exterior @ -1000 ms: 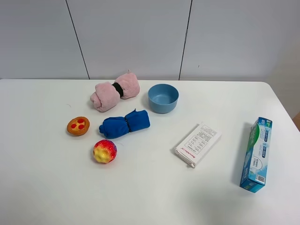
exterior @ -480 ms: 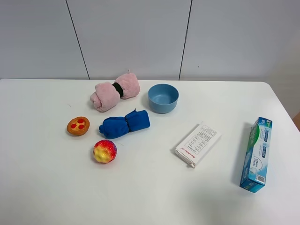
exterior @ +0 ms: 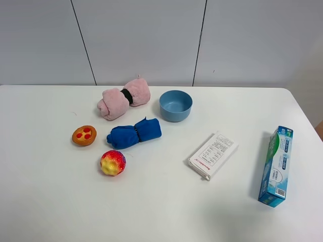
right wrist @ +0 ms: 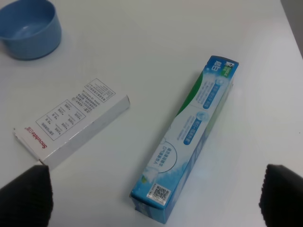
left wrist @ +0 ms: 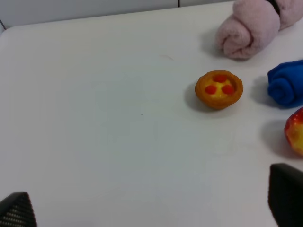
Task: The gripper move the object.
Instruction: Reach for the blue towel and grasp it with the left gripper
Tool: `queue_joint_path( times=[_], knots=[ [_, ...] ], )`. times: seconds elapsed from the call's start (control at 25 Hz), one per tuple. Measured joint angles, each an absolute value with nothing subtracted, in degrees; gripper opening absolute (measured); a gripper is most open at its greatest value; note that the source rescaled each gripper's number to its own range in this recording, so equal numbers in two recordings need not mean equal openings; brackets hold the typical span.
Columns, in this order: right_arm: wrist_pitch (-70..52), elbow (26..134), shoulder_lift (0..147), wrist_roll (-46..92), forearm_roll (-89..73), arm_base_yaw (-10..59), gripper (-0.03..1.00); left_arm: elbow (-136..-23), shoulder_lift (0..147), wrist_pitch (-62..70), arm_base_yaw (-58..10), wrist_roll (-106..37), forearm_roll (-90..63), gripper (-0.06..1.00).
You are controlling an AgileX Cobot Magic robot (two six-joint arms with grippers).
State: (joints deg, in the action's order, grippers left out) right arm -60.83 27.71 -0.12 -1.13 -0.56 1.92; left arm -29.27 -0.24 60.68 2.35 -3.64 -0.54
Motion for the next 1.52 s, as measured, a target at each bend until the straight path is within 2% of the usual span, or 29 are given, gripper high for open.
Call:
queue_joint_path(
  times=[0.48, 0.92, 1.52],
  knots=[
    [-60.8, 27.7, -0.1, -1.1, -0.6, 1.9, 1.00, -31.6, 1.7, 61.2, 2.3, -1.9, -0.5, 1.00],
    [-60.8, 27.7, -0.1, -1.1, -0.6, 1.9, 1.00, -48.9, 23.1, 63.5, 2.3, -1.9, -0.7, 1.00],
    [-60.8, 27.7, -0.1, -1.1, -0.6, 1.9, 1.00, -50.1, 44.6, 60.3, 1.9, -10.0, -6.2, 1.00]
  ],
)
